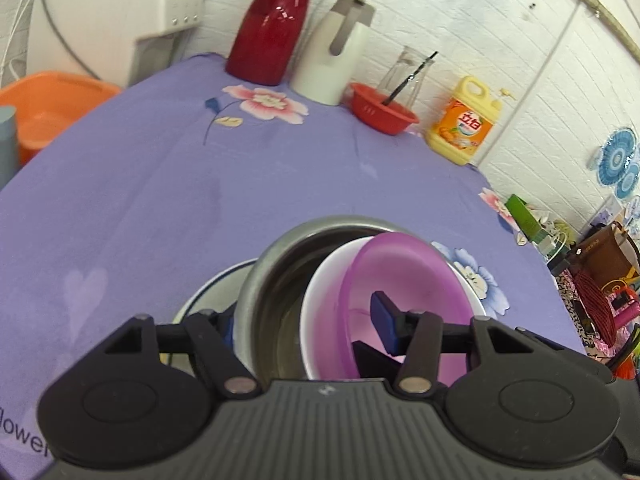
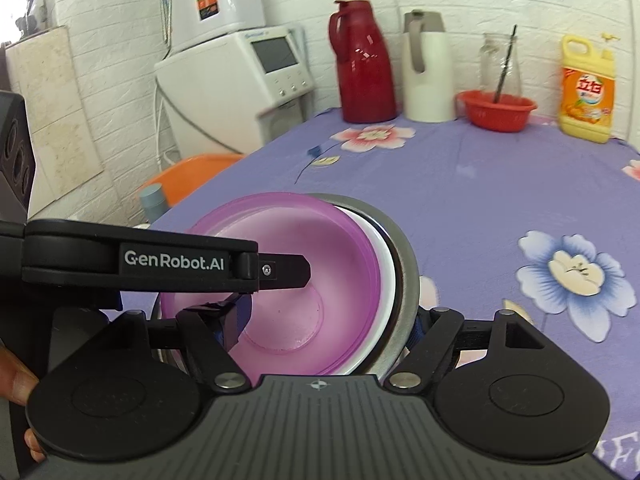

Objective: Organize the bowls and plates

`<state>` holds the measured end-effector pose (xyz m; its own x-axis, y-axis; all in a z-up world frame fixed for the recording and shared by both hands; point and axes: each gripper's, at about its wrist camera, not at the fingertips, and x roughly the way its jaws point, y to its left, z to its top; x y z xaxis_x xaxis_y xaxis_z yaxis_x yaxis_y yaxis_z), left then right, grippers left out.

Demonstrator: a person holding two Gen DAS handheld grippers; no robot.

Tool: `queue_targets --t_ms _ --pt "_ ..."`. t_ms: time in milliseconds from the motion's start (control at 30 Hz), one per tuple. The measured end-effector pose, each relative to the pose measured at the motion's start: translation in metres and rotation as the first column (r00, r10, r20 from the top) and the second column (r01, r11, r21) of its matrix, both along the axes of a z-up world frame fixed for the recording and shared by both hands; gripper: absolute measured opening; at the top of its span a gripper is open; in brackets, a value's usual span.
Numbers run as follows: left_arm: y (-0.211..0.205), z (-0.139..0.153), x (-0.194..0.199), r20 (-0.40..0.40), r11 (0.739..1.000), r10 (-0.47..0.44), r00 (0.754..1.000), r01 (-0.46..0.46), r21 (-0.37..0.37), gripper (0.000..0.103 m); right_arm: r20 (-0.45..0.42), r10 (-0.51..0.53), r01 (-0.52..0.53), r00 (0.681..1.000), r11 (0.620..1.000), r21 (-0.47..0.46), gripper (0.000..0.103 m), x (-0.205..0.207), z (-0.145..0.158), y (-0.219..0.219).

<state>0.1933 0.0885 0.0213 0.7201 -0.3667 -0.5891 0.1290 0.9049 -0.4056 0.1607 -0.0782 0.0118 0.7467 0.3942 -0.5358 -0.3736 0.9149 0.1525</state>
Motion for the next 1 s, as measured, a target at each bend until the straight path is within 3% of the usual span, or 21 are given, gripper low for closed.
queue_targets --t_ms 400,500,533,733,1000 --pt "0.009 -0.011 -0.004 -0.009 0.999 0.009 1.0 -0.009 0.038 0.05 -0.041 0.054 -0.055 0.998 0.998 -0.009 0.103 0.004 -0.014 0.015" --pt "0.005 -0.012 -0.006 0.003 0.999 -0.004 1.0 0.004 0.05 0.059 -0.039 0.053 -0.054 0.998 0.998 -0.022 0.103 0.003 -0.015 0.015" --pt "0.003 -0.012 -0.007 0.012 0.998 -0.003 1.0 0.002 0.057 0.063 -0.031 0.052 -0.053 0.998 0.998 -0.03 0.103 0.002 -0.015 0.016" --pt "0.003 0.001 -0.015 0.088 0.997 0.02 0.996 -0.027 0.072 0.068 0.113 0.035 -0.018 0.993 0.989 -0.148 0.103 -0.007 -0.009 0.027" --pt "0.004 0.022 -0.041 0.152 0.994 0.062 0.986 -0.074 0.074 0.072 0.186 0.005 0.013 0.983 0.995 -0.095 0.103 -0.026 0.005 0.006"
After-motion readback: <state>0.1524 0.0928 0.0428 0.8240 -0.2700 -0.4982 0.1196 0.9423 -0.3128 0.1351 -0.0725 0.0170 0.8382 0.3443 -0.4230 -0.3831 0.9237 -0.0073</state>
